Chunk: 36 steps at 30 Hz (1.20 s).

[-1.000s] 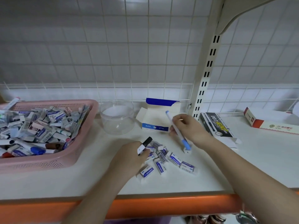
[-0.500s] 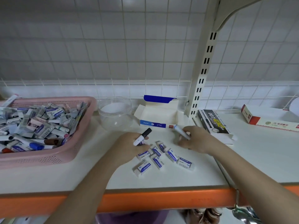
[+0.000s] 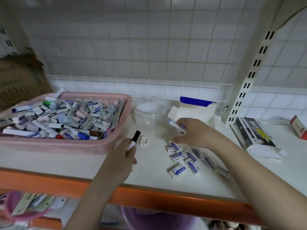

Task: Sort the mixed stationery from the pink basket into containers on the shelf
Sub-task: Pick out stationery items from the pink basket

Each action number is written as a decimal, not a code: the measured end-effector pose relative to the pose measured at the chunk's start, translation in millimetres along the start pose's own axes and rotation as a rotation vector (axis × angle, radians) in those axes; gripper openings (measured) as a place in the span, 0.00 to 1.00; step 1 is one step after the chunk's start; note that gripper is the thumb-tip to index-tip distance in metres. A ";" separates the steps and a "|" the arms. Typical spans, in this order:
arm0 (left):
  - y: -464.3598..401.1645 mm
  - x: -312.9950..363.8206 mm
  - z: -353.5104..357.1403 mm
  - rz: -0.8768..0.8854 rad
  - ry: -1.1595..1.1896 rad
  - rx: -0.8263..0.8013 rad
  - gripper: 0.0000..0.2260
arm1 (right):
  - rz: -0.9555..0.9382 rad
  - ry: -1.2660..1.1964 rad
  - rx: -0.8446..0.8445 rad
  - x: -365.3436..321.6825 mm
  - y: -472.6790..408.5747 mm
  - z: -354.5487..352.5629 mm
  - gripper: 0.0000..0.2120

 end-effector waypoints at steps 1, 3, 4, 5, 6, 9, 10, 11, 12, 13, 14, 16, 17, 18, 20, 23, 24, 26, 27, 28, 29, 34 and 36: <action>-1.0 1.7 4.9 0.018 -0.027 -0.019 0.07 | 0.025 0.051 -0.044 15.7 16.9 -1.6 0.15; -4.1 8.6 14.7 0.041 -0.057 -0.033 0.08 | 0.074 0.110 -0.106 43.6 48.0 7.6 0.16; -5.9 14.9 20.3 0.046 -0.057 -0.038 0.09 | 0.077 0.093 -0.080 53.9 56.6 15.1 0.13; -7.9 21.8 25.6 0.050 -0.057 -0.044 0.10 | 0.067 0.063 -0.006 62.0 60.4 21.2 0.10; -10.2 29.5 30.9 0.059 -0.055 -0.051 0.12 | 0.060 0.023 0.087 69.4 60.7 24.7 0.10; -19.8 54.2 55.0 0.077 -0.020 -0.125 0.14 | 0.095 -0.177 0.332 90.7 62.2 18.1 0.10; -20.6 65.2 64.9 0.092 -0.001 -0.161 0.14 | 0.111 -0.252 0.416 96.8 67.2 8.6 0.08; -20.5 77.9 76.3 0.116 0.019 -0.195 0.14 | 0.141 -0.304 0.504 106.0 75.4 -3.5 0.06; -20.0 91.2 90.1 0.149 0.032 -0.229 0.14 | 0.198 -0.345 0.580 119.8 87.2 -16.3 0.07; -17.5 107.1 105.3 0.189 0.039 -0.257 0.14 | 0.266 -0.389 0.647 137.4 102.9 -28.5 0.09; -13.1 123.9 123.5 0.224 0.038 -0.284 0.15 | 0.331 -0.428 0.704 156.3 122.0 -40.9 0.09; 0.4 161.4 165.6 0.298 0.038 -0.328 0.17 | 0.456 -0.432 0.804 199.4 171.1 -64.0 0.08; 8.5 181.3 189.1 0.336 0.043 -0.350 0.16 | 0.520 -0.410 0.849 222.1 200.4 -74.7 0.07; 18.5 201.9 213.3 0.368 0.056 -0.373 0.14 | 0.575 -0.383 0.895 244.5 230.9 -85.3 0.07; 43.1 241.4 264.1 0.425 0.082 -0.425 0.12 | 0.662 -0.302 0.985 289.1 295.4 -106.0 0.08; 84.4 294.8 345.2 0.466 0.134 -0.483 0.11 | 0.747 -0.177 1.064 356.2 385.5 -137.9 0.09; 98.6 313.5 373.1 0.474 0.164 -0.502 0.10 | 0.759 -0.138 1.076 379.0 411.3 -149.8 0.10; 126.1 352.7 425.3 0.458 0.234 -0.558 0.06 | 0.784 -0.072 1.080 421.6 455.6 -176.6 0.11; 138.7 374.4 450.2 0.448 0.265 -0.591 0.03 | 0.791 -0.053 1.080 442.7 473.6 -191.8 0.11; 151.9 397.6 472.5 0.445 0.280 -0.624 0.02 | 0.797 -0.043 1.077 462.3 490.0 -207.5 0.10; 163.9 420.4 492.3 0.450 0.287 -0.653 0.06 | 0.808 -0.040 1.069 480.8 503.5 -222.0 0.08; 186.7 536.2 588.4 0.527 0.269 -0.757 0.25 | 0.811 -0.062 1.037 581.0 536.2 -285.0 0.08; 183.8 570.9 635.0 0.502 0.270 -0.842 0.29 | 0.810 -0.061 1.021 627.1 536.8 -301.2 0.09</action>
Point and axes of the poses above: each hand's wrist, its own y-axis away from the middle knuckle, its own z-axis out of the palm, x = y × z, the point moved 6 cm from there along -y, towards the middle knuckle, and after that the axes turned 3 degrees about y, right-handed, at the moved point
